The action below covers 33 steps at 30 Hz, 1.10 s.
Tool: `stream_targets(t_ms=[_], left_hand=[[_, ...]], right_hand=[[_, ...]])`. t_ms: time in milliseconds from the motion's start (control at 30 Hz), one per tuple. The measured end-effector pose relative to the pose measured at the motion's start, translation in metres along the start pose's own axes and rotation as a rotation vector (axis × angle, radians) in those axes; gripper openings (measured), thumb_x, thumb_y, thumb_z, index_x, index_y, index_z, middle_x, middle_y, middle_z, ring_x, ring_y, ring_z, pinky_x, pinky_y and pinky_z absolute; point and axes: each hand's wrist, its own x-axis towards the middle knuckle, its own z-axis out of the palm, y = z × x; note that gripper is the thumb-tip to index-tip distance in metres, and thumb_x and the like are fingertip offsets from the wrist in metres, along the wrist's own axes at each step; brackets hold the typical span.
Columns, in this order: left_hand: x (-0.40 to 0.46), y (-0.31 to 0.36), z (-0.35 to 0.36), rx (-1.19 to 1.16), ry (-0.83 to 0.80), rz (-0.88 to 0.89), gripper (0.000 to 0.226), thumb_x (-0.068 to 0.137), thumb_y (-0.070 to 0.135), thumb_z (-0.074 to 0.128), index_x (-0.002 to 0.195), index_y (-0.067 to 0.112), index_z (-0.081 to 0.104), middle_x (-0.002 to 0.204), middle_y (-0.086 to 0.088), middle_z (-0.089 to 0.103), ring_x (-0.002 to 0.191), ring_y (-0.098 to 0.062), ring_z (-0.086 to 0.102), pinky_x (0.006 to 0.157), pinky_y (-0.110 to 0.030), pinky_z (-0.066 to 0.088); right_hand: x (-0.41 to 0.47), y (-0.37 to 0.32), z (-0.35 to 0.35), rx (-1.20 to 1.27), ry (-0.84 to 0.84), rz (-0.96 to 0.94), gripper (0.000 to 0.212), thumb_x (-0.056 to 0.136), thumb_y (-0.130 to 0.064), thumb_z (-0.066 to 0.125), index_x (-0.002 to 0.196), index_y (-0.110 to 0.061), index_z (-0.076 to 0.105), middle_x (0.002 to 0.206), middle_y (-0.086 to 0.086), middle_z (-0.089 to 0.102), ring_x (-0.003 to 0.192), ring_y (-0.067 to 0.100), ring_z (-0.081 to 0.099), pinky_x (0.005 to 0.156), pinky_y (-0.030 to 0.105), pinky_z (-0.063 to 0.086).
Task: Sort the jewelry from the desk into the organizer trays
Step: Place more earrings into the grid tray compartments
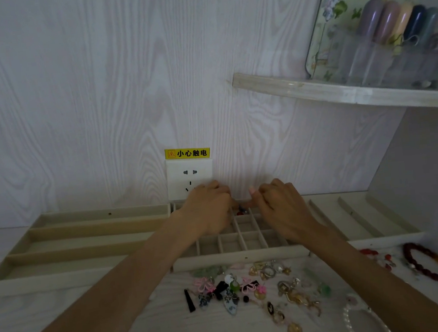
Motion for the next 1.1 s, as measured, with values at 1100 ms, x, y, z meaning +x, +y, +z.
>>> stream_targets(t_ms=[1100], left_hand=[[0.008,0.002,0.01,-0.077,0.012,-0.047,0.043,0.094,0.024,0.039,0.134,0.031,0.052,0.123,-0.001,0.053,0.121,-0.02,0.041,0.096,-0.032,0.036]], right_hand=[[0.009,0.01,0.0,0.57,-0.267,0.524,0.05,0.1,-0.039,0.025,0.106,-0.017,0.07,0.103,0.004,0.065,0.092,0.016,0.058,0.083,0.028,0.044]])
